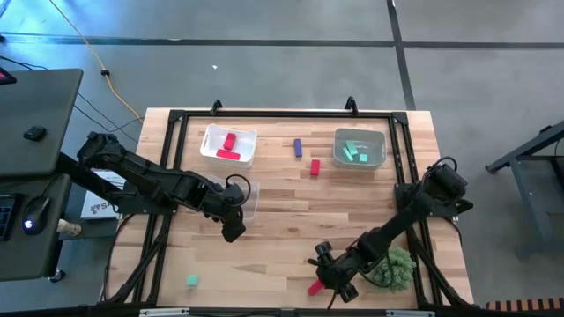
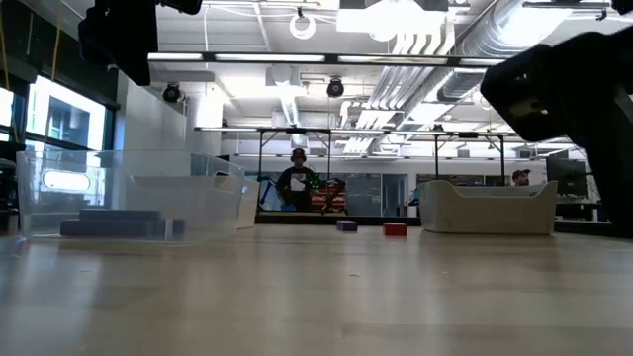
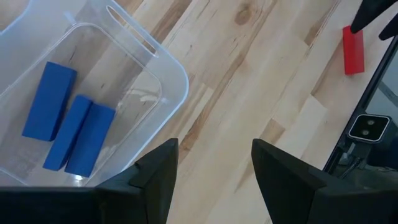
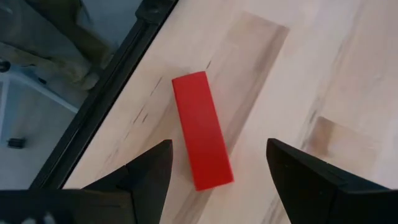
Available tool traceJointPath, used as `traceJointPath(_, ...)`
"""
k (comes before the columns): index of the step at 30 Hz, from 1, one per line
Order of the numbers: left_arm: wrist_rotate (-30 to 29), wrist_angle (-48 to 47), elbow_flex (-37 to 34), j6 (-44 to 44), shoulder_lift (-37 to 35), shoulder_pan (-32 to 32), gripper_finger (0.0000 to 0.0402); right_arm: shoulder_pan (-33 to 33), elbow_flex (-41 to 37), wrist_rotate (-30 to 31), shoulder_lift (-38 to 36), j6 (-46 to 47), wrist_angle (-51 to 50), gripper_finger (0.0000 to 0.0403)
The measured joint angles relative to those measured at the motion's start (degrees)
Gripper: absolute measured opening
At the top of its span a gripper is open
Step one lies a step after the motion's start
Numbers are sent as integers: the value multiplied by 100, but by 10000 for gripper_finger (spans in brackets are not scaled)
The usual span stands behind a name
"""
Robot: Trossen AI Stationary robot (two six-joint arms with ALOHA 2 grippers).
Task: Sort & place blocks by color
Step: Put the red block into the white bin
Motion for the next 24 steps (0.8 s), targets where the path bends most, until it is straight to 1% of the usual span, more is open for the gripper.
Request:
traceJointPath(12, 0, 4, -2, 0, 0, 0, 195, 52, 0, 69, 422, -11, 57, 250)
traceJointPath(15, 0, 4, -2, 2, 0, 0, 195, 53, 4, 78, 454, 11, 79, 245)
traceJointPath(17, 0, 2, -2, 2, 0, 0, 195, 54, 4, 100, 455, 27, 77, 231)
traceJointPath(19, 0, 2, -2, 2, 0, 0, 195, 52, 4, 109, 455, 31, 71, 210)
traceJointPath(24, 0, 2, -2, 2, 0, 0, 195, 43, 4, 113, 456, 112, 60, 137)
